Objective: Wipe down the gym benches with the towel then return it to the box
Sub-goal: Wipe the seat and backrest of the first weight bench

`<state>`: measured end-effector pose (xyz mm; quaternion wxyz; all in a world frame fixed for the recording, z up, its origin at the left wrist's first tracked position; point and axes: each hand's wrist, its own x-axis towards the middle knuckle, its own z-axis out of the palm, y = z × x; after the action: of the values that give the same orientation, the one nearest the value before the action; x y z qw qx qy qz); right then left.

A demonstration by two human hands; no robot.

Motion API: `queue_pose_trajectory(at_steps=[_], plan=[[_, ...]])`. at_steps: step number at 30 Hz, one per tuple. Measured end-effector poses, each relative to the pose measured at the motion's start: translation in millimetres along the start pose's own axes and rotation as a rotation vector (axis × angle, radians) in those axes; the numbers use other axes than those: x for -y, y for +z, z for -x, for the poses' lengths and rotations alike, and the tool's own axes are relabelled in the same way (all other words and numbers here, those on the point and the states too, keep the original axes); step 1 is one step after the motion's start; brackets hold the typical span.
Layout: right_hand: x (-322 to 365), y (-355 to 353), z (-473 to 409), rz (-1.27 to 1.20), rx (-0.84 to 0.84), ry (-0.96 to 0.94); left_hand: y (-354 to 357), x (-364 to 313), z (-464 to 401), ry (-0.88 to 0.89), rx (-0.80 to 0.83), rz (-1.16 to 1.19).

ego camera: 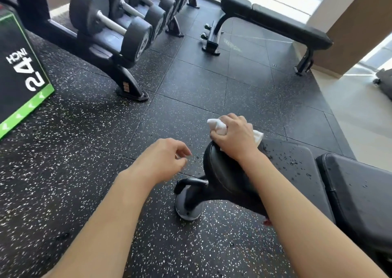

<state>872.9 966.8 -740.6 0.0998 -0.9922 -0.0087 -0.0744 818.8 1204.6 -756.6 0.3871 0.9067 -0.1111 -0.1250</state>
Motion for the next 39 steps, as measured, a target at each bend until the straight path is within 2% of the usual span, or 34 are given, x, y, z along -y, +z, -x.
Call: queue_pose_trajectory(at_steps=[4,6,9,14,19,24,27,31,34,39], plan=[[27.5,-8.7,45.4,-0.049,0.069,-0.264,-16.7,-3.1,-4.4,-0.033,-0.134,0.037],[38.6,-6.9,73.9,0.037,0.107,-0.45,-16.2,-8.2,-6.8,-0.031,-0.207,0.058],[31.8,-6.9,110.2,0.16,0.124,-0.629,-6.2,-19.8,-9.2,0.004,-0.197,0.078],[-8.9,-13.6,148.8,0.133,-0.112,-0.853,-0.8,-19.5,-10.6,0.03,-0.167,0.081],[-6.2,-11.5,128.6,0.137,0.013,-0.845,-8.3,-6.4,-6.1,0.006,-0.147,0.038],[31.9,-9.8,70.4,0.111,0.228,-0.652,-17.1,-4.4,1.1,-0.03,-0.185,0.036],[41.4,-10.0,42.2,0.108,0.287,-0.575,-17.7,-7.9,3.1,-0.041,-0.196,0.034],[38.8,-14.1,43.9,0.073,0.275,-0.563,-17.7,-16.1,2.5,-0.028,-0.198,0.034],[27.2,-19.0,70.4,-0.035,0.242,-0.575,-16.9,-21.3,1.1,-0.021,-0.194,0.048],[7.6,-19.7,108.8,-0.077,0.17,-0.634,-16.5,-26.9,0.5,-0.013,-0.18,0.066]])
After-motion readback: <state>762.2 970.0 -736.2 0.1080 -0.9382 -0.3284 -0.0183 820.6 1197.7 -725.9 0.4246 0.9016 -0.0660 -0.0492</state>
